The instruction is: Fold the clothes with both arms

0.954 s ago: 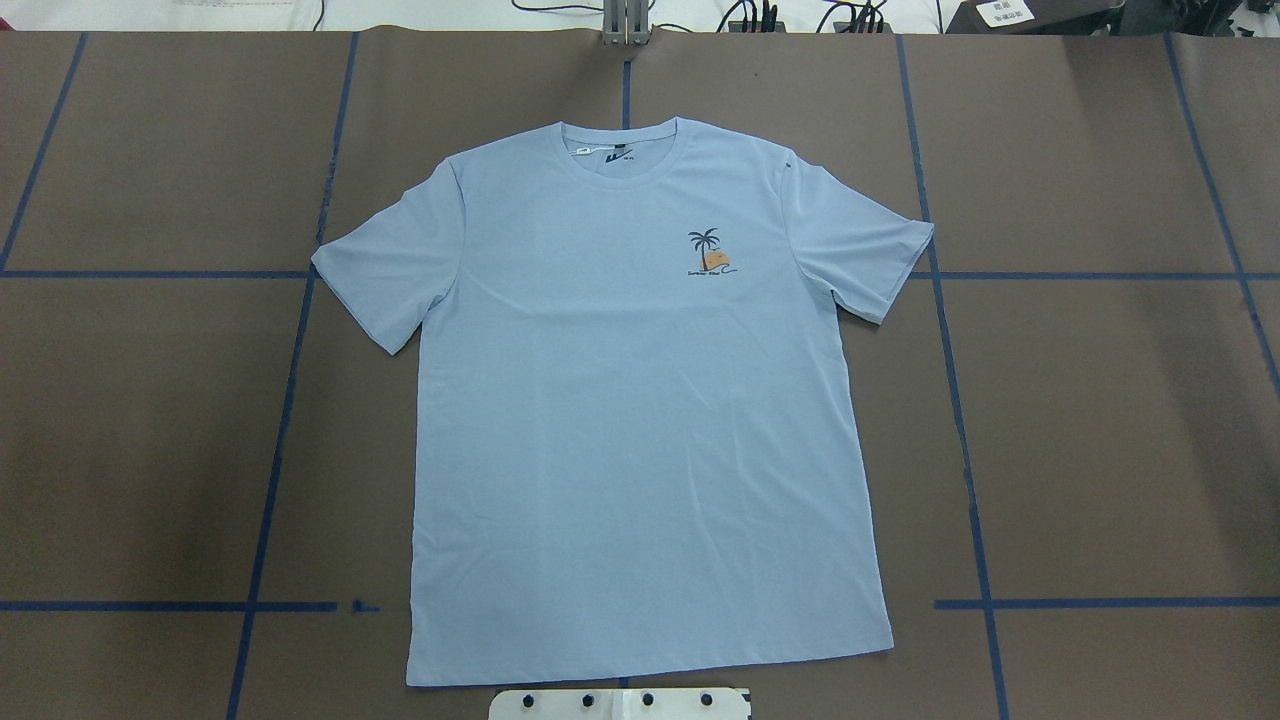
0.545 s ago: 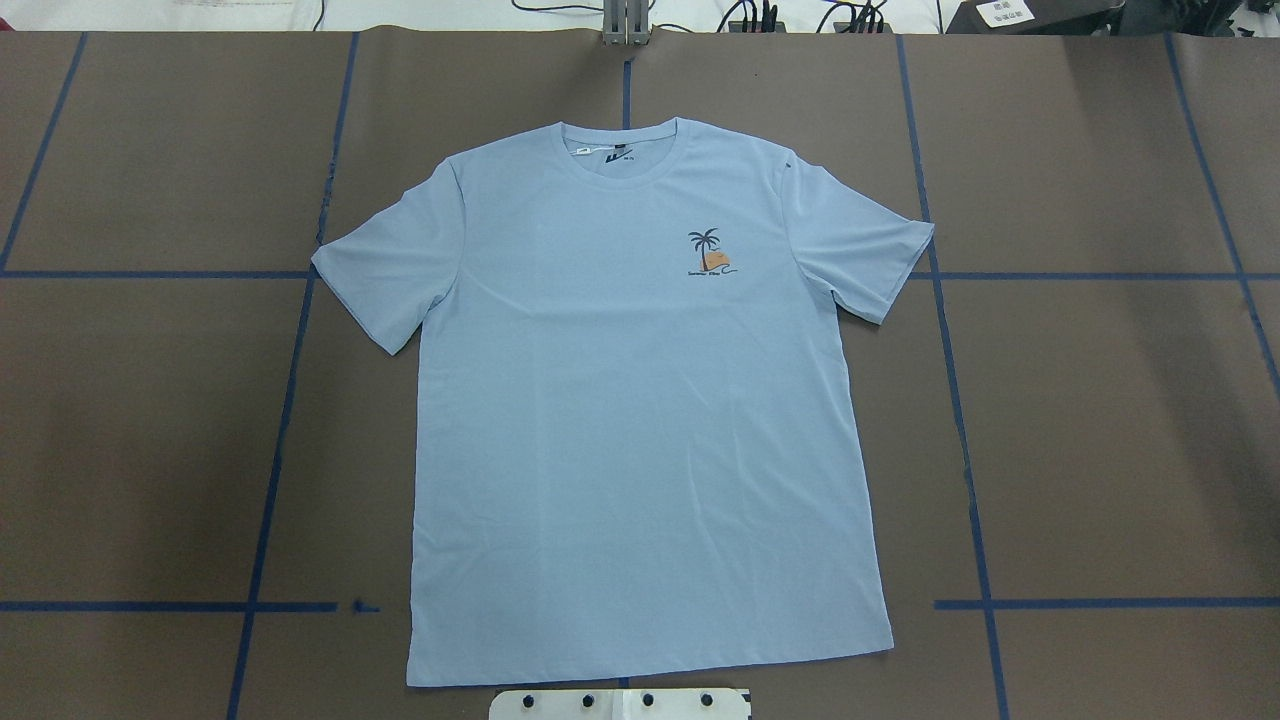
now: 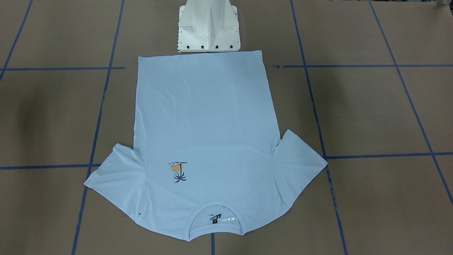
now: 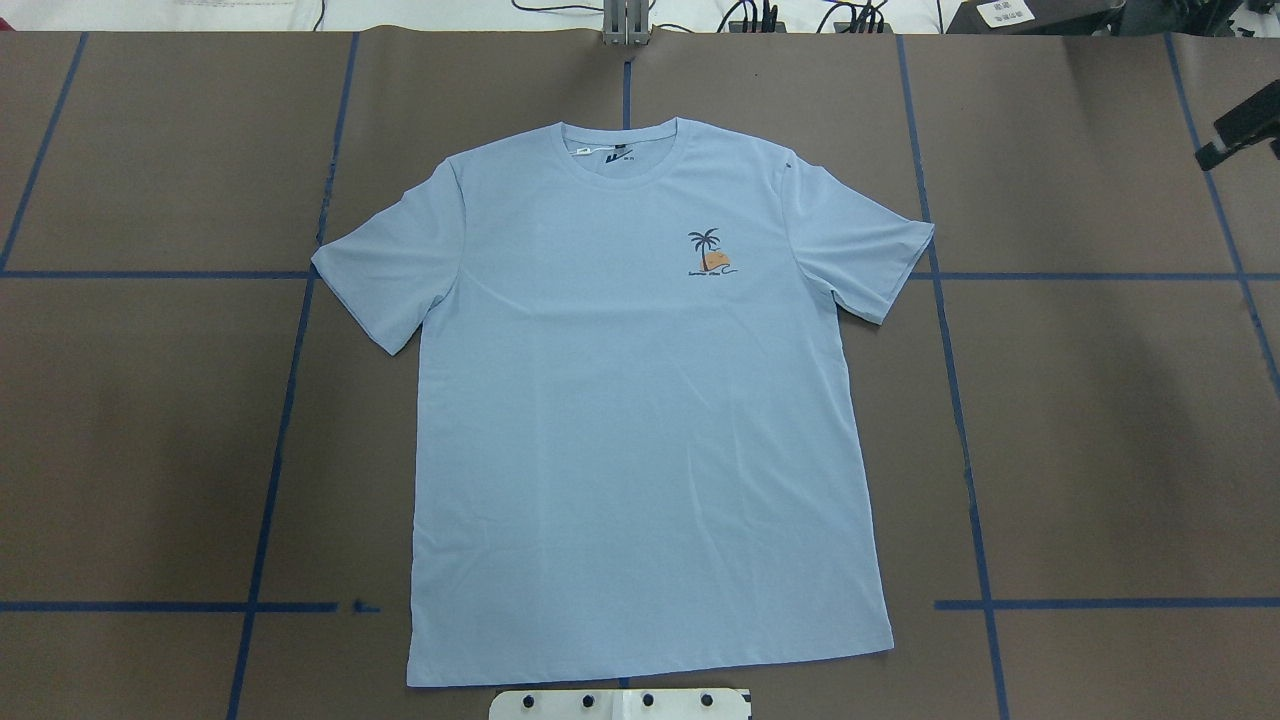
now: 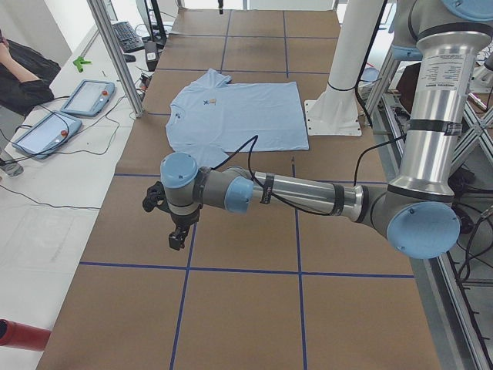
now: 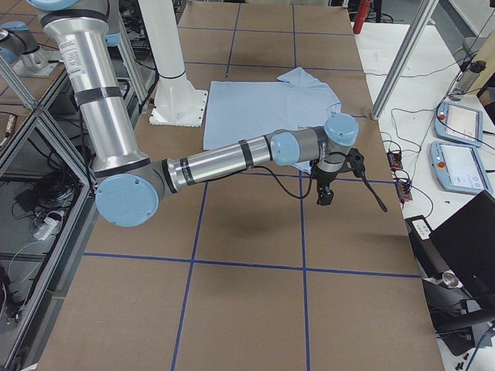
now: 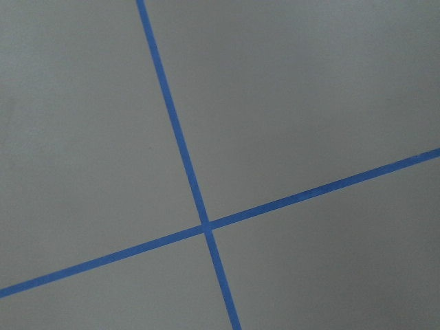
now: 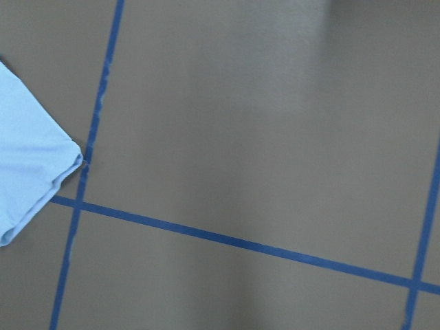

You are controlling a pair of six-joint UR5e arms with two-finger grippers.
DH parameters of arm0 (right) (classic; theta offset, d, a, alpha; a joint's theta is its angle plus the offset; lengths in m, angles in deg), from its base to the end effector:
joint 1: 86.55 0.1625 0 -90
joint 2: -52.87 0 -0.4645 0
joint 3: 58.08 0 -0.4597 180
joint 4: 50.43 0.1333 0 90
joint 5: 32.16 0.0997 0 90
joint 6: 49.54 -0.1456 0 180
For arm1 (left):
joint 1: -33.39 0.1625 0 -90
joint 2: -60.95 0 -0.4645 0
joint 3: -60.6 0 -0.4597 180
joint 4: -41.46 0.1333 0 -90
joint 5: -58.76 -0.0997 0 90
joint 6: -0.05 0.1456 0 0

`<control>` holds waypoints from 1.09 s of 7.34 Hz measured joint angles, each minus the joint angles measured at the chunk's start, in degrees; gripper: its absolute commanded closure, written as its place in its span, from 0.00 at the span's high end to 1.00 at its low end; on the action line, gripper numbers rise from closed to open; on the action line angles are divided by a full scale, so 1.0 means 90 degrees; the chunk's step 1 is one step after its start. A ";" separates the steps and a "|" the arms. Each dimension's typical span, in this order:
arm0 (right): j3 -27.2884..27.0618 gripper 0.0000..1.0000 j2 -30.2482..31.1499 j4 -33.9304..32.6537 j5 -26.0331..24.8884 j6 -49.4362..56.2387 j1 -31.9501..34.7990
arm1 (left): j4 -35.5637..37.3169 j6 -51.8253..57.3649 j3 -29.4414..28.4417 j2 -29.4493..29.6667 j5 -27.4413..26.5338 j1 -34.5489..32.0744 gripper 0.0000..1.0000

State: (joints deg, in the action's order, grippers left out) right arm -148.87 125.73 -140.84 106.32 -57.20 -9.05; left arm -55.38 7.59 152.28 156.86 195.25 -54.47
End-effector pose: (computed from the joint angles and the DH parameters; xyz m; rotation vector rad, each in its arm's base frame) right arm -0.1275 -0.6871 0.5269 0.1361 -0.8777 -0.2082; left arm -0.0043 -0.6256 0.6360 0.2763 0.7970 0.2610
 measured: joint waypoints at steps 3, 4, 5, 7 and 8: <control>0.1460 1.00 -0.0469 0.2889 -0.0281 -0.1824 -0.1142 | -0.0428 -0.0062 -0.0489 0.0280 0.0180 0.0131 1.00; 0.1807 1.00 -0.0710 0.3417 -0.0629 -0.2306 -0.1483 | -0.0622 -0.0065 -0.0601 0.0313 0.0179 0.0163 1.00; 0.1960 1.00 -0.0924 0.3627 -0.1050 -0.2712 -0.1811 | -0.0745 -0.0069 -0.0639 0.0325 0.0180 0.0175 1.00; 0.2078 0.99 -0.1190 0.3725 -0.1704 -0.3252 -0.2340 | -0.0820 -0.0075 -0.0630 0.0322 0.0207 0.0179 1.00; 0.2163 0.97 -0.1256 0.3733 -0.1869 -0.3350 -0.2478 | -0.0827 -0.0074 -0.0623 0.0316 0.0218 0.0176 1.00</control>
State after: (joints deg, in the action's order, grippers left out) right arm -129.41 114.43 -107.24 89.49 -87.35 -31.36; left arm -62.83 6.92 146.68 159.70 197.21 -52.88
